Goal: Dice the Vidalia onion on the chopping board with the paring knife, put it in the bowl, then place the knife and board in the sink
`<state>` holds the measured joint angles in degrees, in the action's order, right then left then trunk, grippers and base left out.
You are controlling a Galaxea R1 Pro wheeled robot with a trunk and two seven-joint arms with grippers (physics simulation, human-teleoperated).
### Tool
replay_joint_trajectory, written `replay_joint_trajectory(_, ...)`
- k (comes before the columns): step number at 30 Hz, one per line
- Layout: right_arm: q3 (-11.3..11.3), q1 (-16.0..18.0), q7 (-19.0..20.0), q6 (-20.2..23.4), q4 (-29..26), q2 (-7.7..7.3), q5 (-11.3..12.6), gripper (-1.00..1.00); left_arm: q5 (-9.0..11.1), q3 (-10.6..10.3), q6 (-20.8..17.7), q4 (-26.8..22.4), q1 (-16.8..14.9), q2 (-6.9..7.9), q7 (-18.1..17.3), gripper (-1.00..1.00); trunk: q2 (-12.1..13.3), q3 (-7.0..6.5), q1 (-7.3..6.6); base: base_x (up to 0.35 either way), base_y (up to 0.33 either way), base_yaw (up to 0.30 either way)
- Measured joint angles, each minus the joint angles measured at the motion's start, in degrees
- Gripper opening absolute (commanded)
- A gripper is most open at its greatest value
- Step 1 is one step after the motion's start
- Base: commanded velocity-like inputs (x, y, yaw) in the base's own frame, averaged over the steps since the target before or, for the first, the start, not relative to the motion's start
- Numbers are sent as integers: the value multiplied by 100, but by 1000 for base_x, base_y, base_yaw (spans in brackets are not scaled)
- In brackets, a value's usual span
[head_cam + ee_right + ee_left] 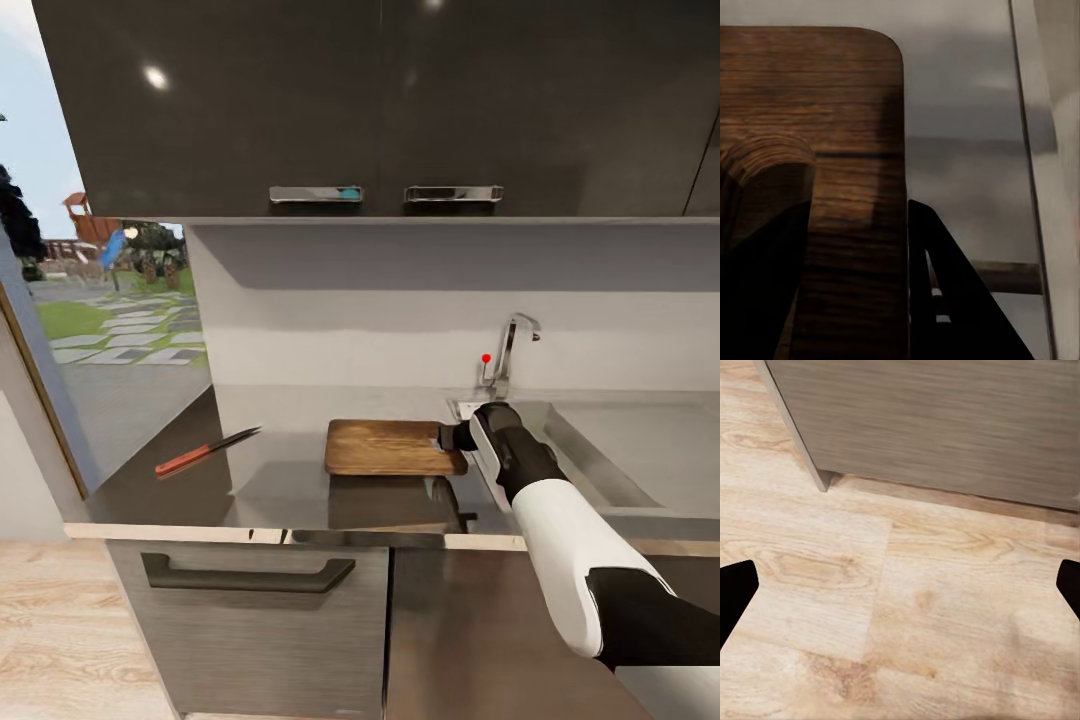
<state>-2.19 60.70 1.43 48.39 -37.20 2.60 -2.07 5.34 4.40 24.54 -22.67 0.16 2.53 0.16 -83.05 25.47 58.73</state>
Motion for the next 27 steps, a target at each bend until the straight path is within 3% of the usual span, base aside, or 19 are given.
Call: replay_joint_trajectory(27, -4, 0, 0, -257, 26, 13, -3, -100, 0, 0, 0, -2, 0, 0, 0, 100, 0, 0, 0, 0, 0, 0)
